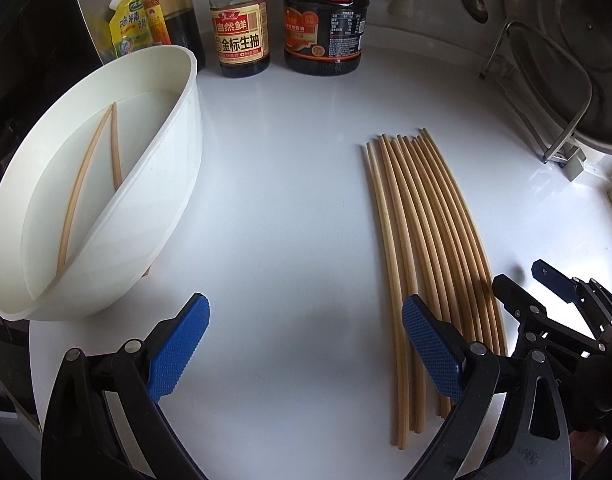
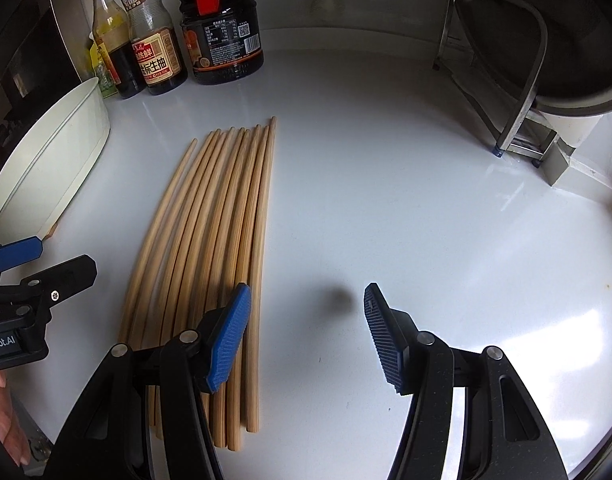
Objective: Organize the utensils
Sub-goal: 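Move the open right tool back to the chopstick row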
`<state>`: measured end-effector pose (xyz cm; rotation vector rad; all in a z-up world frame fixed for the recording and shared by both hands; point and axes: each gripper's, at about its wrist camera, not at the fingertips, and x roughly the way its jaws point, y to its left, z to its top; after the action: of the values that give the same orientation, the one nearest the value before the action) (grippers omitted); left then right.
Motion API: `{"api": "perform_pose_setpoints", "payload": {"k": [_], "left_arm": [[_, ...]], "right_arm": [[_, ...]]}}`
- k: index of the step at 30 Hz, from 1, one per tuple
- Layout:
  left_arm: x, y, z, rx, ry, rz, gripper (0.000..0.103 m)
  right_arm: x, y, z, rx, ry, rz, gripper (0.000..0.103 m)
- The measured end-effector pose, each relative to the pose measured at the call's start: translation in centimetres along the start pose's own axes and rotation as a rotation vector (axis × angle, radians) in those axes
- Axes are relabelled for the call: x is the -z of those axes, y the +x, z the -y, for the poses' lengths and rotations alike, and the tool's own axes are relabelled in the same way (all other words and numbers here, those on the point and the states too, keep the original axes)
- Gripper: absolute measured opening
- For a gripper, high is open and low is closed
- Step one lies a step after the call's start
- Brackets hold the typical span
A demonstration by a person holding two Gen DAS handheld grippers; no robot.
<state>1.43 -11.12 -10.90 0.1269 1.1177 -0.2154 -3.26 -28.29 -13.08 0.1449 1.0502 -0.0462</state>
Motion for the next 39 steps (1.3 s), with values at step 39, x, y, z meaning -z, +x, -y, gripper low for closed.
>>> {"api": "perform_pose_setpoints", "payload": {"k": [39], "left_arm": [[0.0, 3.4, 2.2, -0.085, 0.02, -0.031, 0.096]], "right_arm": [[-0.3, 0.9, 2.2, 0.029, -0.014, 0.016, 0.056]]}}
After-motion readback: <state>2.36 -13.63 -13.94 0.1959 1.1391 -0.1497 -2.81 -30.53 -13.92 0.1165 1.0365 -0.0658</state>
